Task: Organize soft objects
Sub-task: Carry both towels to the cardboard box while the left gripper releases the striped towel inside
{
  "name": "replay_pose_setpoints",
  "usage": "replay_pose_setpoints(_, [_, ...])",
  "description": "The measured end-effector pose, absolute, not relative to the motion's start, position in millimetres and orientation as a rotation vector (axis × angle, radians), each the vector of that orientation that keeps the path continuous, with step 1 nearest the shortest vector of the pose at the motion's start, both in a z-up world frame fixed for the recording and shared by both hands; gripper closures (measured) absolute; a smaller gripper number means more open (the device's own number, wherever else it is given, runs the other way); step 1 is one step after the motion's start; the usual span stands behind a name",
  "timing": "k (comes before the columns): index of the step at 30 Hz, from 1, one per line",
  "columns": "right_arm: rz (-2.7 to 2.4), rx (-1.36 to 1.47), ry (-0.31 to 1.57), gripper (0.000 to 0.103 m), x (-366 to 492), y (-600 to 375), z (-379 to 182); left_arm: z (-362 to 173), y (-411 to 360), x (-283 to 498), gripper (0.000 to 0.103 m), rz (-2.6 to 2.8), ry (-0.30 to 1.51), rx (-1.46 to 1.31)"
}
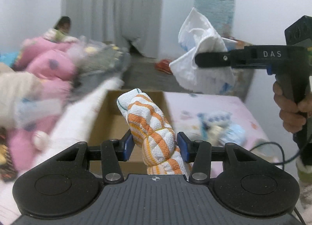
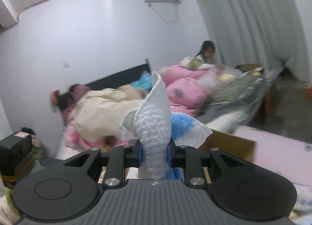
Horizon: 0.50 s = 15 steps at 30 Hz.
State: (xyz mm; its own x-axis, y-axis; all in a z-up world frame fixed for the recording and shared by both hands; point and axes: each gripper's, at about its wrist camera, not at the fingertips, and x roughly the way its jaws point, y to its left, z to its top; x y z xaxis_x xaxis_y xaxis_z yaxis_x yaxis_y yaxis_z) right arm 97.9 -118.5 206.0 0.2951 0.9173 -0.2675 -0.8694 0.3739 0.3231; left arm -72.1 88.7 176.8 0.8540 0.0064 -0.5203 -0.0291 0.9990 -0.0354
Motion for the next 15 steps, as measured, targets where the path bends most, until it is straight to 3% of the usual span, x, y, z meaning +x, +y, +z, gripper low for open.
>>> replay_pose_setpoints(8, [1.262,0.200,0.557,0.089,151,-48,223,205,123,-14,0.057,0.101,0.621,0.020])
replay_pose_setpoints(15, [1.183,0.242,0.782,0.089,216,7,187,176,135,48,0.057,0.086,0.730,0.095])
